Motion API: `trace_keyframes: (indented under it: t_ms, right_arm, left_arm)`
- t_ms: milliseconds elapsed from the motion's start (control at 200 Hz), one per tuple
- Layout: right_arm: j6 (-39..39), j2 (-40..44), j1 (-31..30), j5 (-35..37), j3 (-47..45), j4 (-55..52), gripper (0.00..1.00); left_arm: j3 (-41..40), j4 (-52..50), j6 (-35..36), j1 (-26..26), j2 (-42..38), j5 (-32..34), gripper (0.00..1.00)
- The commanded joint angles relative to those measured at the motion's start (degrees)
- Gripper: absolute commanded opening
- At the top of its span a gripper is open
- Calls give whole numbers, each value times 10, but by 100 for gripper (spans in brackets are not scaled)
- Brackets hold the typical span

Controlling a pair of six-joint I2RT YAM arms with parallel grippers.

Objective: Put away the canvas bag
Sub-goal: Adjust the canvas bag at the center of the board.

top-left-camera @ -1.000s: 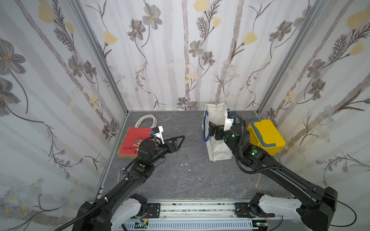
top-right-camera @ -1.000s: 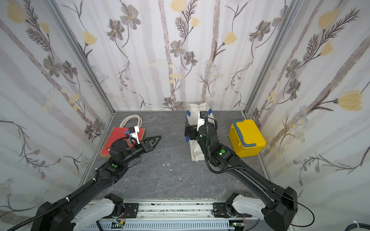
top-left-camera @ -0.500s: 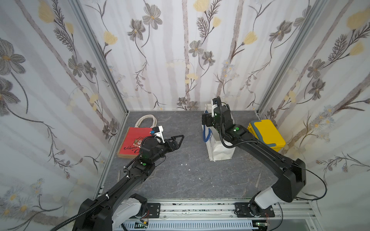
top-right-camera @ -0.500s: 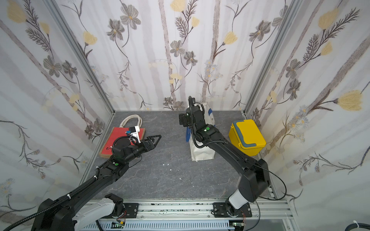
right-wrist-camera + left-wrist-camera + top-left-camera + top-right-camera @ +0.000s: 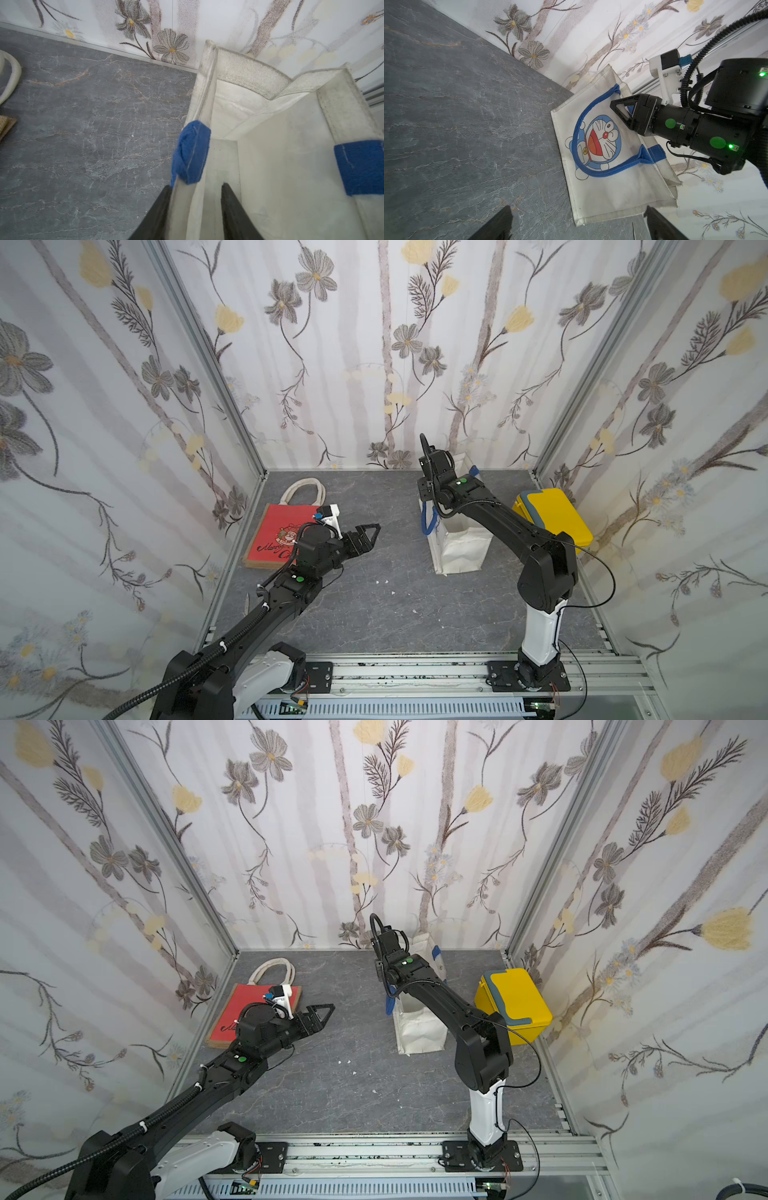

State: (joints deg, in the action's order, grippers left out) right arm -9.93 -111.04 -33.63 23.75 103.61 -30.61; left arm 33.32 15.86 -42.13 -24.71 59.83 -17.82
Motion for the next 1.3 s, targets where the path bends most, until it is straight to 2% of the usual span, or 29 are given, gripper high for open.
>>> trace_keyframes:
  t_ms: [0, 70, 145, 240, 420, 515, 585, 679, 869, 1049, 1149, 1204, 1234, 1299]
  right_arm:
    - [43, 10, 1, 2, 4, -15, 20]
    - [67, 19, 1, 2, 0, -19, 0]
    - [93, 35, 2, -15, -11, -19, 0]
    - [124, 67, 2, -73, -36, -11, 0]
    - [192, 156, 1, -182, -148, 35, 0]
    - [214, 193, 1, -240, -193, 39, 0]
    - [231, 235, 0, -308, -222, 37, 0]
    - [243, 276, -7, -376, -263, 37, 0]
    - [260, 338, -20, -475, -316, -1, 8]
    - [267, 382, -52, -480, -357, -31, 8]
    - [257, 415, -53, -473, -387, -20, 8]
    - [252, 434, -53, -461, -401, -7, 18]
    - [248, 443, -53, -454, -410, 1, 25]
    - [245, 455, -53, -442, -421, 9, 32]
  left_arm:
    - [17, -19, 30, -1, -1, 3, 100]
    - [28, -38, 63, 0, -6, 7, 100]
    - [33, -49, 93, 0, -13, 25, 100]
    - [26, -37, 129, 0, -21, 39, 100]
    - [7, 51, 223, -1, -19, -25, 100]
    - [-13, 93, 273, -1, -19, -33, 100]
    - [-19, 96, 301, -2, -17, -46, 100]
    - [-38, 121, 323, -4, -15, -58, 100]
    - [-75, 196, 366, -36, -3, -70, 100]
    - [-86, 239, 380, -45, 34, -84, 100]
    - [-81, 263, 367, -47, 62, -135, 100]
    - [-64, 252, 374, -55, 80, -160, 100]
    - [-56, 239, 386, -60, 87, -157, 99]
    - [-53, 238, 404, -66, 98, -144, 98]
